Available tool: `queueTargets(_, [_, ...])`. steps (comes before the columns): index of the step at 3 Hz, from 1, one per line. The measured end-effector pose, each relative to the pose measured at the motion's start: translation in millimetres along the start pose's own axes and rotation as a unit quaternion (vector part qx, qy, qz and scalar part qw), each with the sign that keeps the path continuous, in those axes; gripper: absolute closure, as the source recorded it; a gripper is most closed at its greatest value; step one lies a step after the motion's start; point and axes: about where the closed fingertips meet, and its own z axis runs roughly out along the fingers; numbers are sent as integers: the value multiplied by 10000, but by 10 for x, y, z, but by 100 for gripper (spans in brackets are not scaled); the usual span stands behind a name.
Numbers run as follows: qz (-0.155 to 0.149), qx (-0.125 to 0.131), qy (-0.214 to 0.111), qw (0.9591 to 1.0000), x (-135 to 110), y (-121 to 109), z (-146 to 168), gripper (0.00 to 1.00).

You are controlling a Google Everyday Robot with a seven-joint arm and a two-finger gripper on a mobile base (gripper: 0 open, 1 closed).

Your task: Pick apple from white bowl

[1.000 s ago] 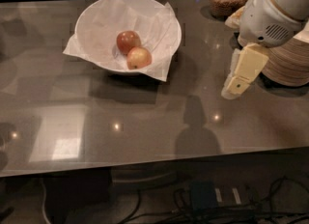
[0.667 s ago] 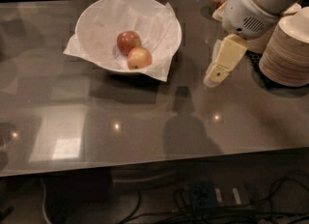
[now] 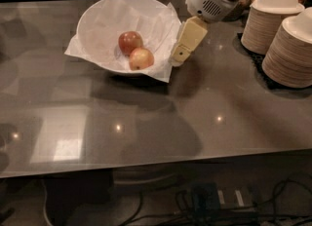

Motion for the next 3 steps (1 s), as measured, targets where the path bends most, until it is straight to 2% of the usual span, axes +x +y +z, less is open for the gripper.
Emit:
queueTargets(2, [178,-62,-318,9993,-573,-229,456,0])
queueTargets(3, [137,-30,-342,9993,-575,-230,486,0])
